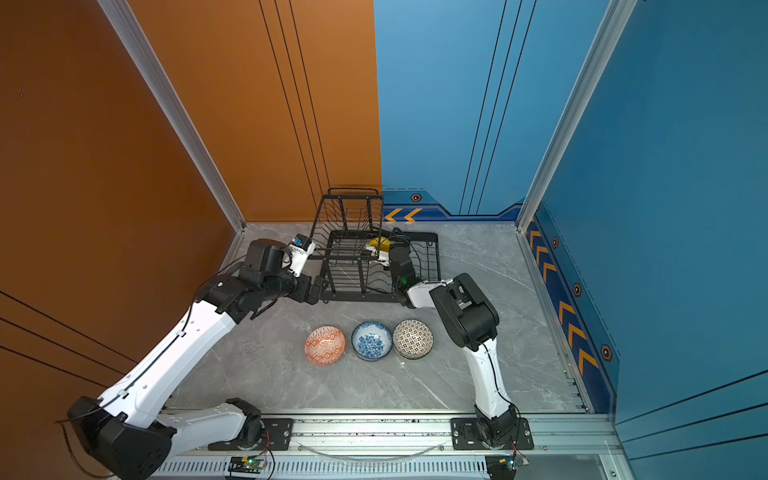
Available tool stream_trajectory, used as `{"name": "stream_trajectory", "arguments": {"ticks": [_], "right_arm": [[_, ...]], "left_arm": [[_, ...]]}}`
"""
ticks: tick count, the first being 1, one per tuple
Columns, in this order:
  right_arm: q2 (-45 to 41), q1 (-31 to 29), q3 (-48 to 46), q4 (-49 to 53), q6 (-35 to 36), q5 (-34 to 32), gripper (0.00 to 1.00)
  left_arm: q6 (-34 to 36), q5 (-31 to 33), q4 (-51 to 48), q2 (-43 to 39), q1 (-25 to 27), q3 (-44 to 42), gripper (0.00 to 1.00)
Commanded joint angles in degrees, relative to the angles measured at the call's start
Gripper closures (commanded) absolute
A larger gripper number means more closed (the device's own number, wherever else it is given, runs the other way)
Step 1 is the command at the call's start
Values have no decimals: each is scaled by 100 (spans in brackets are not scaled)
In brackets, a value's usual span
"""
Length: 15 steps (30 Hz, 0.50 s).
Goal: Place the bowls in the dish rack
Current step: 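Release the yellow bowl with the right gripper while the left reaches the orange bowl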
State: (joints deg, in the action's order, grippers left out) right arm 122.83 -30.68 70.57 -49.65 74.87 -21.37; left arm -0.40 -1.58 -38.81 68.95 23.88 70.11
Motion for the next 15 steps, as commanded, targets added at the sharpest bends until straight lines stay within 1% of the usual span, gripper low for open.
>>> {"name": "stream_trajectory", "arguments": {"ticks": [1, 2, 13, 15], "right_arm": [[-358, 54, -245, -25, -361, -140, 0], [-592, 68, -336, 21, -433, -166, 0], [-1640, 132, -1237, 791, -1583, -663, 0], [-1933, 141, -1357, 1137, -1958, -710, 0]], "left_arm": [[-14, 43, -23, -144, -67, -113, 2], [-21, 46, -27, -160, -80, -126, 2], [-242, 106, -26, -394, -248, -373, 2], [-293, 113, -21, -424, -261, -420, 2]]}}
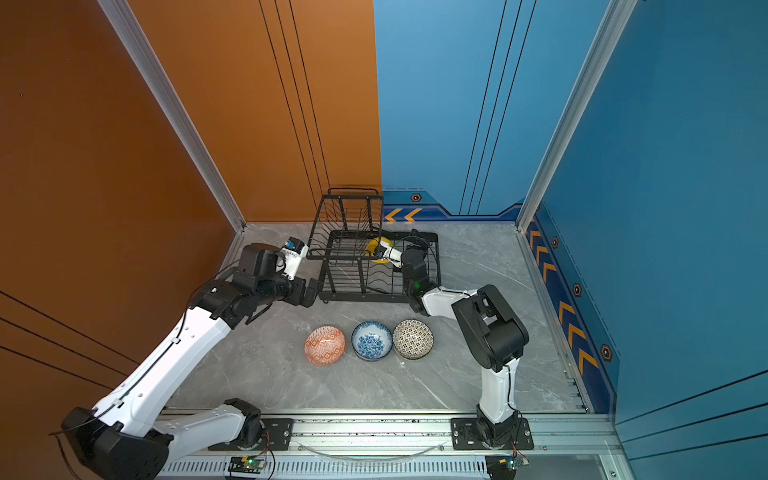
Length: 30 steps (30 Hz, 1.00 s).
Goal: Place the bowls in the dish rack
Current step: 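Release the yellow bowl with the right gripper while the left reaches the orange bowl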
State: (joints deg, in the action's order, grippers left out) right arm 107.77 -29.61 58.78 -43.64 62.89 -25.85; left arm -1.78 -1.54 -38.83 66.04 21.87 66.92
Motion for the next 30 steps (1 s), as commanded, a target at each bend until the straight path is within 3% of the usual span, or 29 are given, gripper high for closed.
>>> {"name": "stream_trajectory", "arguments": {"ticks": [1, 7, 13, 16, 19, 30], "right_arm": [[-575, 45, -212, 754, -969, -259, 0], [-1543, 87, -143, 2667, -2452, -120, 0], [-2224, 98, -86, 4055, -2949, 262, 0], [-2337, 192, 606, 5540, -3933, 524, 0], [-2359, 350, 1381, 6983, -4939, 1232, 0], [-2479, 502, 2083, 8648, -6082, 2104, 0]], "left_arm": [[-188, 125, -15, -142, -68, -116, 2], [-407, 154, -28, -225, -87, -266, 2], [-542, 172, -115, -413, -108, -425, 2], [-659, 158, -207, -458, -119, -488, 2], [-911, 249, -297, -492, -122, -628, 2], [-1650, 39, -374, -304, -174, -1277, 2]]}}
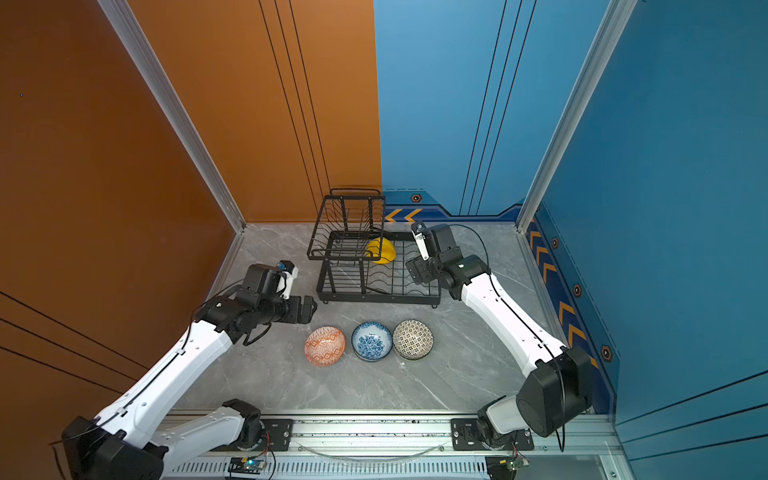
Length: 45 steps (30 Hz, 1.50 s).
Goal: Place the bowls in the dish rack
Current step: 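Release the yellow bowl with the right gripper while the left reaches the orange bowl, then grasp the orange-patterned bowl rim with the left gripper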
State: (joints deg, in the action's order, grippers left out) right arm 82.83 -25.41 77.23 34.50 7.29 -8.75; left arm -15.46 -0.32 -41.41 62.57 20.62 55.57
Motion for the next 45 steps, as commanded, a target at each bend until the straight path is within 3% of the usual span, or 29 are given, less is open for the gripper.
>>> {"name": "stream_trajectory", "arguments": {"ticks": [1, 11, 14, 17, 24, 29, 34, 45], "right_arm": [[56, 104, 313, 901, -553, 492, 0], [410, 300, 901, 1065, -826, 821, 0], [603, 300, 1005, 1072, -808, 877, 0], [730, 300, 1031, 1037, -830, 886, 0], [771, 297, 974, 980, -905, 900, 0], [744, 301, 929, 971, -884, 832, 0], [786, 301, 944, 963, -878, 848, 0], [679, 304, 816, 952, -856, 824, 0]], "left_arm": [[-342, -61, -120, 58, -50, -206, 2], [-827, -189, 54, 211, -68, -941, 0], [-984, -292, 204, 248, -65, -1211, 5], [-1091, -326, 323, 331, -51, -1421, 12], [-1060, -689, 757, 814, -34, -1575, 44], [-971, -757, 842, 1114, 34, -1540, 57], [-993, -778, 925, 1138, 95, -1604, 75], [-967, -706, 952, 1063, 57, -1680, 100]]}}
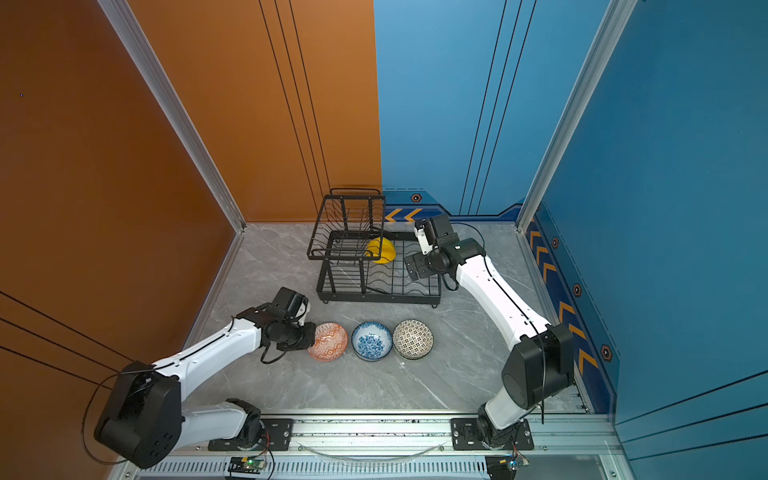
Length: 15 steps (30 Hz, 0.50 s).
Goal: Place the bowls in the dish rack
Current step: 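Grasp the orange-patterned bowl rim with the left gripper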
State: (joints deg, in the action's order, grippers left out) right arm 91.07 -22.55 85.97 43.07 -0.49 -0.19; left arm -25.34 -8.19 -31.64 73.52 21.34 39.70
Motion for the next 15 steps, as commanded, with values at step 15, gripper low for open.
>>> {"name": "stream_trajectory", "arguments": {"ticks": [15], "right_arm": [[-438, 84, -223, 60, -48, 194, 0]], "left_arm": [[378, 658, -783, -788, -157, 571, 100]]}}
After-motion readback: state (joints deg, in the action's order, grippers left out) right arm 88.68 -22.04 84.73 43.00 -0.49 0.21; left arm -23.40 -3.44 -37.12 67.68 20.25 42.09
